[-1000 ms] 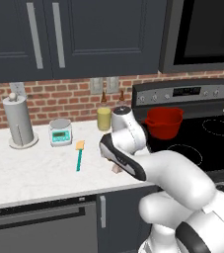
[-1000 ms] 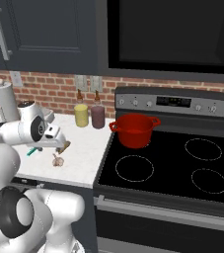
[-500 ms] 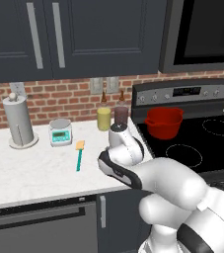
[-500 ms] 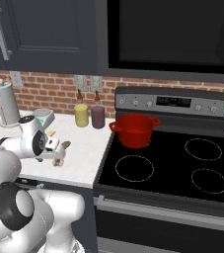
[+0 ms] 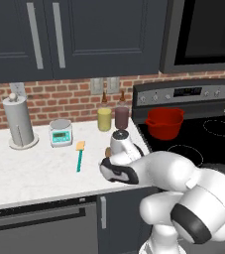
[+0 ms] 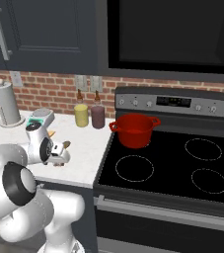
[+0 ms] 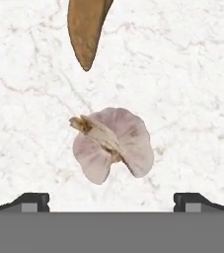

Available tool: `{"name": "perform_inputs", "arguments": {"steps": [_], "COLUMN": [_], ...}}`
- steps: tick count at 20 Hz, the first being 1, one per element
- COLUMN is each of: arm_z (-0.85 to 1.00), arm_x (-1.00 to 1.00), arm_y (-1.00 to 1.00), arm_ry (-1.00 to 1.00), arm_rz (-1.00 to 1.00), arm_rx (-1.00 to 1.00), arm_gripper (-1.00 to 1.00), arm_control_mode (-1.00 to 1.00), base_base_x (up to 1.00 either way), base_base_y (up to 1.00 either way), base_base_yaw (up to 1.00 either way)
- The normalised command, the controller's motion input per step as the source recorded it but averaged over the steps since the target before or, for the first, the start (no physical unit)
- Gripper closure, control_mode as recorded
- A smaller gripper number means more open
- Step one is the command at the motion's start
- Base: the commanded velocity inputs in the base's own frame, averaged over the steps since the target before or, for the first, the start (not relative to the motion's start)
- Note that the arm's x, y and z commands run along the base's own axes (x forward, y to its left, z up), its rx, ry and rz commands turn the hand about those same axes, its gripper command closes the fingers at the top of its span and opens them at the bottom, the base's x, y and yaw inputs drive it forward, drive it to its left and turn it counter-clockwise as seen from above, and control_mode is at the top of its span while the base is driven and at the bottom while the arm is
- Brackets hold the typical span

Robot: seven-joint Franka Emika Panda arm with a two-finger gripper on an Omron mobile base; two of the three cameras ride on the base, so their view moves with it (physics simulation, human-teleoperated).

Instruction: Put the garlic and sweet potato in the pot. Retrieve the spatula and lightly stir the vegetables in the pot.

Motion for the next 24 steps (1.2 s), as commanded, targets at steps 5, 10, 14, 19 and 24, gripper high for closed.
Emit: {"name": "perform_inputs", "arguments": {"steps": [5, 10, 14, 19, 24], "arm_z": [-0.11, -0.13, -0.25, -0.31, -0.12], "arm_x": [0.39, 0.27, 0.16, 0.04, -0.02], "arm_y": [0.00, 0.00, 0.00, 0.00, -0.01], "arm_ry": [0.03, 0.02, 0.04, 0.05, 0.00], "arm_rz": [0.00, 0.00, 0.00, 0.00, 0.00], "arm_rx": [0.00, 0.00, 0.00, 0.00, 0.00], "arm_gripper": [-1.00, -1.00, -1.00, 1.00, 1.00], "arm_control_mode": [-1.00, -1.00, -1.00, -1.00, -1.00], "base_base_x": [0.00, 0.00, 0.00, 0.00, 0.00], "base_base_y": [0.00, 0.00, 0.00, 0.00, 0.00], "base_base_yaw": [0.00, 0.00, 0.00, 0.00, 0.00]}}
